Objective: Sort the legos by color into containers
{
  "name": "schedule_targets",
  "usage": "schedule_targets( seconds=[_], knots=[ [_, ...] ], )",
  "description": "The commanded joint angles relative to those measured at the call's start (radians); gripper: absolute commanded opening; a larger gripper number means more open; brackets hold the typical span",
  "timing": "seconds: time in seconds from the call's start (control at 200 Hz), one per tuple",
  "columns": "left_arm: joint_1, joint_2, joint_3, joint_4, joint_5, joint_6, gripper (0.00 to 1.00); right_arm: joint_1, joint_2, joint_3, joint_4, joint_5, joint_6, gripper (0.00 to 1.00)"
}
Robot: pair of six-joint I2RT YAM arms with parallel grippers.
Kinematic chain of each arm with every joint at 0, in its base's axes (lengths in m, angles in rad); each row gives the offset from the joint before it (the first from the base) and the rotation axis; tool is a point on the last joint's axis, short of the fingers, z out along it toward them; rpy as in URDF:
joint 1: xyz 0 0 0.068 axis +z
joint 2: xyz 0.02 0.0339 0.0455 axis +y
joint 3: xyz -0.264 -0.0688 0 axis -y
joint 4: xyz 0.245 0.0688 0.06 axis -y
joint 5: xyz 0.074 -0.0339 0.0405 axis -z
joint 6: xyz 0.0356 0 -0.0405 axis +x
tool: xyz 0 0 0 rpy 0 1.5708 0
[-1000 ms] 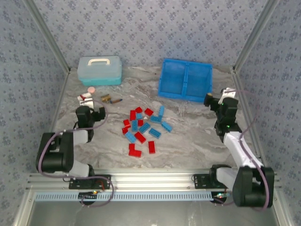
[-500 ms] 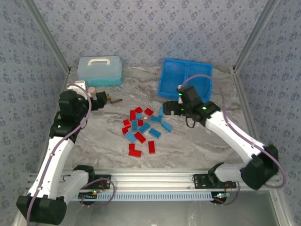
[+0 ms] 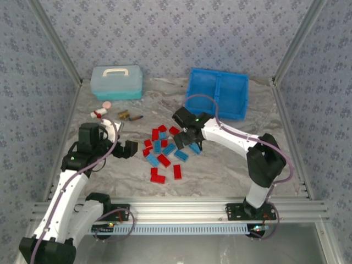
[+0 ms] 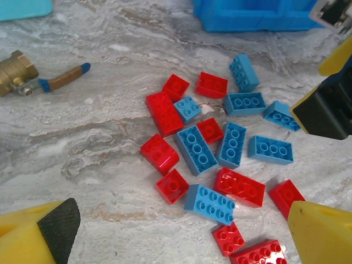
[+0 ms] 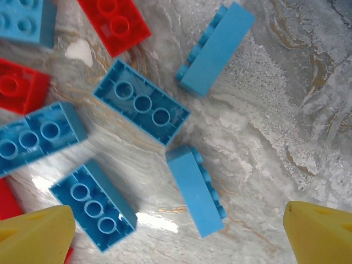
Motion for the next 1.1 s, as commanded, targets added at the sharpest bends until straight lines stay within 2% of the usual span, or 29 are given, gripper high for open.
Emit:
schedule_targets(
  seconds=[0.0,0.13,0.2,0.36,0.575,0.784,0.914,1.094],
  knots=[
    [-0.005,-0.021,-0.021,0.044,0.072,0.047,0.99,-0.058,-0.052,-0.077,0.003,-0.07,-0.113,0.99],
    [-0.005,-0.02,-0.022,0.039,0.108,0.08,0.99,-0.092,-0.046,-0.119,0.055,-0.163,-0.161,0.87],
    [-0.005,-0.021,-0.025,0.038,0.129,0.092,0.99,-0.095,-0.028,-0.134,0.087,-0.172,-0.168,0.79],
    [-0.008,-0.022,-0.036,0.052,0.193,0.106,0.99,-0.103,0.038,-0.138,0.126,-0.159,-0.171,0.7],
    [-0.017,-0.026,-0.043,0.051,0.18,0.124,0.99,-0.107,0.084,-0.138,0.177,-0.147,-0.171,0.53],
    [-0.017,-0.027,-0.044,0.047,0.155,0.129,0.99,-0.103,0.102,-0.181,0.171,-0.141,-0.157,0.26],
    [-0.017,-0.029,-0.044,0.044,0.141,0.131,0.99,-0.096,0.065,-0.194,0.166,-0.121,-0.131,0.23],
    [-0.017,-0.034,-0.043,0.042,0.14,0.129,0.99,-0.109,-0.087,-0.163,0.134,-0.043,-0.091,0.21]
  ],
)
